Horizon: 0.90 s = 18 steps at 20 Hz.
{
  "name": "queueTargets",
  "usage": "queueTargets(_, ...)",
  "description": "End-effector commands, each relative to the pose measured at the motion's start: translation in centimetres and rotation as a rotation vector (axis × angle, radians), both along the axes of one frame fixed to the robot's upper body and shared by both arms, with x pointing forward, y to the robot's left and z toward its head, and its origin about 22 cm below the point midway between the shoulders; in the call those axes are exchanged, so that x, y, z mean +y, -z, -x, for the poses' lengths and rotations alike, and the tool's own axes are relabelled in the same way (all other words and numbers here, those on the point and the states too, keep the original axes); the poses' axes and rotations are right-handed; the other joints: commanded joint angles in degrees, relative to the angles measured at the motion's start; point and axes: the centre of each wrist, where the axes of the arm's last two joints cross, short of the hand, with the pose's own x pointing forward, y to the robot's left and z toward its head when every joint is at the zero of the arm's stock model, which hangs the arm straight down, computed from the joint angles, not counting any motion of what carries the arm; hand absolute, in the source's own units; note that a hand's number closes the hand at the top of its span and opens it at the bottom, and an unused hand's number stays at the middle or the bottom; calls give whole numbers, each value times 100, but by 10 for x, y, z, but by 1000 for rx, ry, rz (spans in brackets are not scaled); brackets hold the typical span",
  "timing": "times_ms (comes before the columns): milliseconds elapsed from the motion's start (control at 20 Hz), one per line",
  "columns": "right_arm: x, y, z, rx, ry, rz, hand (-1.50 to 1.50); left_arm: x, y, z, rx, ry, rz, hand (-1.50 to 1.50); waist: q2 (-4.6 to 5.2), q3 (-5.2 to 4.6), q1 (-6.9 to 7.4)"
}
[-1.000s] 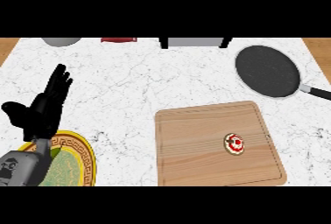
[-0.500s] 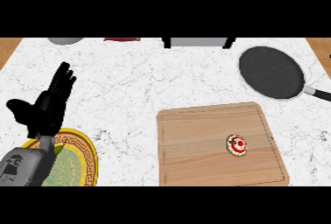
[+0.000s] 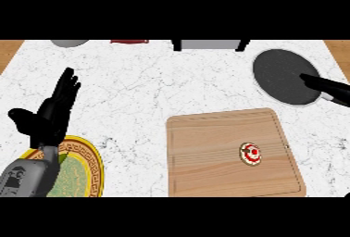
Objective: Pick the cupcake from the cutting board and place it in the pan
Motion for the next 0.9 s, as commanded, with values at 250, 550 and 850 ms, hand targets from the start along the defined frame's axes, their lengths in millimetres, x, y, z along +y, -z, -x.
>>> queueTargets(250,28,31,15,82,56,102,-150,2,1,7,16,4,6,0,-6,3,-30)
queueTargets(550,28,47,4,68,166,140,-150,17,4,-5,23,-6,15,0,5,2,-20)
queueTargets(850,43,71,-13,139,122,180,-150,-3,0,-3,-5,-8,6,0,5,3,-10)
